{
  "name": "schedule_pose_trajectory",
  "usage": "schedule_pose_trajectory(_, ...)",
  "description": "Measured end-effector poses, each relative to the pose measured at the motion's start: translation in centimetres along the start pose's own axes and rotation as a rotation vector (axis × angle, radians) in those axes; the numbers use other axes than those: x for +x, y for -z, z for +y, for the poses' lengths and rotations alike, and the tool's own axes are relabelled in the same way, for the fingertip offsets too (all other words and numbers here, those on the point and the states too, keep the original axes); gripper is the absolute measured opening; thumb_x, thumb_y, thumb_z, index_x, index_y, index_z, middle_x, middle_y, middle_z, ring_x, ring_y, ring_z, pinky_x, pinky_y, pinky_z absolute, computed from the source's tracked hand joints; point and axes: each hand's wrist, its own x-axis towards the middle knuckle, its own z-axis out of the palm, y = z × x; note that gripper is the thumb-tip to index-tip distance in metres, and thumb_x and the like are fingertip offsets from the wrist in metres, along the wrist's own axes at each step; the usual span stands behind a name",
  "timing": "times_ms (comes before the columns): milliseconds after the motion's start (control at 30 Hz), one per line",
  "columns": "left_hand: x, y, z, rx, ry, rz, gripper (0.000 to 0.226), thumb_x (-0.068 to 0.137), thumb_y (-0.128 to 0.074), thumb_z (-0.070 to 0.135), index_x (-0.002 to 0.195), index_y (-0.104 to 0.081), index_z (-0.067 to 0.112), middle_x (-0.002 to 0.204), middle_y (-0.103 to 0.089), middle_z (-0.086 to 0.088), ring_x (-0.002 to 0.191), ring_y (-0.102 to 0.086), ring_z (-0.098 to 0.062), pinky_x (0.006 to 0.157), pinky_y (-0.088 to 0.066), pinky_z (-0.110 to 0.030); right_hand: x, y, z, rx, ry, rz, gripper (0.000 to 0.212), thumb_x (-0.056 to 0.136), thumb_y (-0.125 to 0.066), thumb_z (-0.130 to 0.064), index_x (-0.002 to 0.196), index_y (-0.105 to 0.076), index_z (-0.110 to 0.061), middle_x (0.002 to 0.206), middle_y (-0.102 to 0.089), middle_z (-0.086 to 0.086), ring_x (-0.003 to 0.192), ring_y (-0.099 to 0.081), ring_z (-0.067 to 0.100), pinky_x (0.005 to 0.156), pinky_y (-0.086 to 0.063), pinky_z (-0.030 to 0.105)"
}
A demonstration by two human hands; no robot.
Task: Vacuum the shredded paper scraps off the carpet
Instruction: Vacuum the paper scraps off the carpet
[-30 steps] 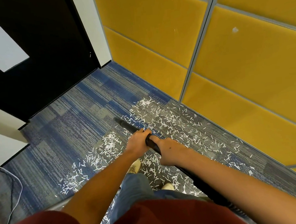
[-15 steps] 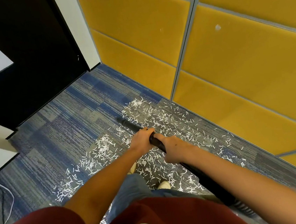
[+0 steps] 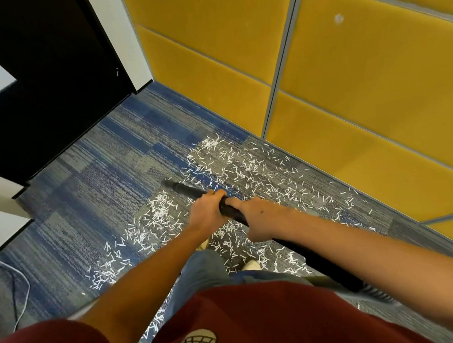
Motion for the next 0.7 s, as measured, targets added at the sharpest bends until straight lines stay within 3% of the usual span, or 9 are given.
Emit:
schedule_pose_trajectory(267,1.5,-0.1,1.7,-0.024,-0.031,-0.04,0.034,0.081,-0.061,0.01,0.115,-0.057,0.014,0.11,-0.06,-0.007,0.097,-0.06,-0.028,0.081,-0.05,-0.039,-0.2,0.2,0.9,0.029,-0.056,0.04,0.078,0.081,-0.059,0.001,0.146,-0.023,-0.025,0.099,-0.049,0.007,0.087,-0.06,0.024,0.075,-0.055,0.036)
schedule_pose_trajectory(533,3.2,-0.1,3.0,-0.057,-0.077,-0.11,0.035,0.081,-0.065,0.011,0.114,-0.056,0.016,0.112,-0.059,-0.008,0.1,-0.059,-0.029,0.085,-0.051,-0.045,-0.4,0.6,1.9,0.082,-0.113,0.061,0.078,0.081,-0.061,-0.002,0.146,-0.023,-0.023,0.109,-0.056,0.013,0.094,-0.062,0.029,0.079,-0.055,0.039)
schedule_pose_trajectory(700,3.9,-0.2,3.5,-0.06,-0.098,-0.113,0.035,0.082,-0.064,0.012,0.115,-0.055,0.014,0.113,-0.059,-0.009,0.102,-0.059,-0.029,0.086,-0.051,-0.045,-0.4,1.0,2.7,0.096,-0.145,0.075,0.078,0.081,-0.059,0.0,0.145,-0.022,-0.027,0.097,-0.051,0.008,0.084,-0.061,0.027,0.072,-0.056,0.037)
